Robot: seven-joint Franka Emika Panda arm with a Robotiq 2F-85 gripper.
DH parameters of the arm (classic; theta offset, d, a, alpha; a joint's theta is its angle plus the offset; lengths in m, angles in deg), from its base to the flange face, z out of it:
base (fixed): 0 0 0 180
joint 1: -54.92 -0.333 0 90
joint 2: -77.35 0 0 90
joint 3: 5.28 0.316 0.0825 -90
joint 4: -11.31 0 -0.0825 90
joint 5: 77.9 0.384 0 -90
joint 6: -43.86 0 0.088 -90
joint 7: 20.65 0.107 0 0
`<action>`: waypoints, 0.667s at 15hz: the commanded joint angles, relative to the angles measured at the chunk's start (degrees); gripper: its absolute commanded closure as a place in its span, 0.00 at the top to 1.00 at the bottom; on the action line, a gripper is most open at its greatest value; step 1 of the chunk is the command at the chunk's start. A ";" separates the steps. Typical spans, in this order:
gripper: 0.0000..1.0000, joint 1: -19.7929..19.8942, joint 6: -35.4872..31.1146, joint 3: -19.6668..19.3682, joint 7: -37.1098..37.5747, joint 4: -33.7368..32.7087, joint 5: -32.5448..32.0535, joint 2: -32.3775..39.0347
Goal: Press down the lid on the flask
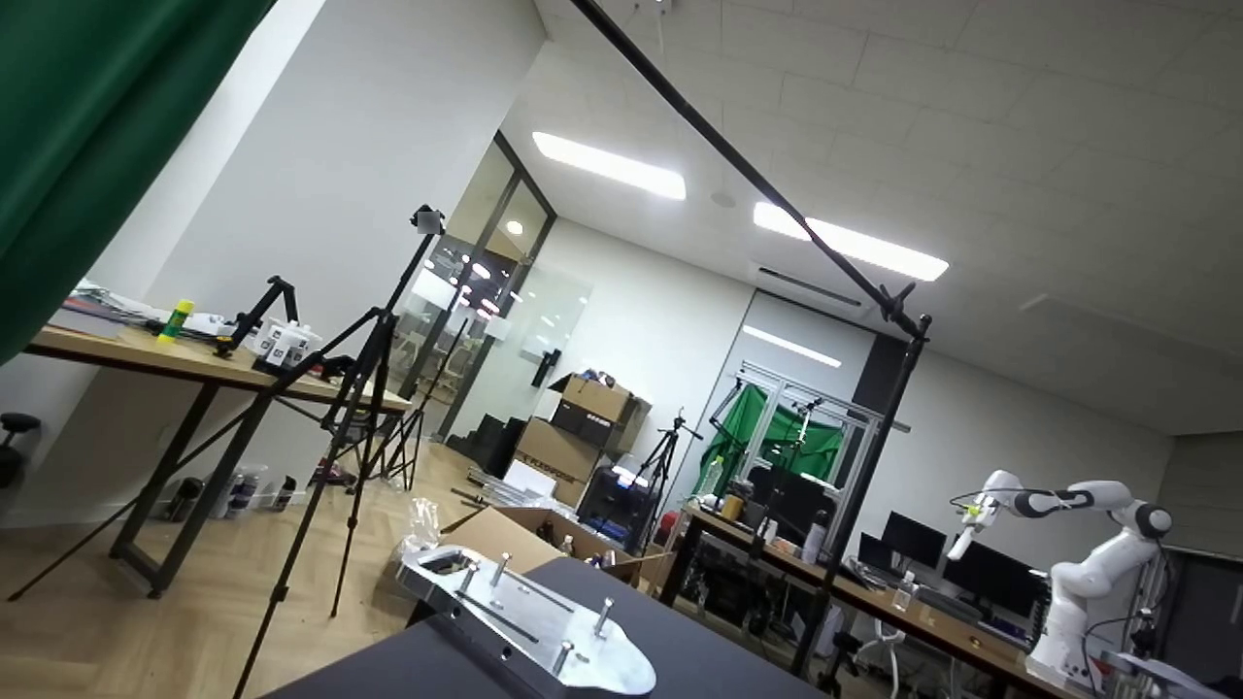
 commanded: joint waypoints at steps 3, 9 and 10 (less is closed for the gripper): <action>0.01 0.47 0.13 0.00 -0.07 0.08 0.05 -0.37; 0.00 0.47 0.13 0.00 -0.07 0.09 0.05 -0.50; 0.00 0.32 -0.18 0.26 -0.15 -0.71 -0.39 0.55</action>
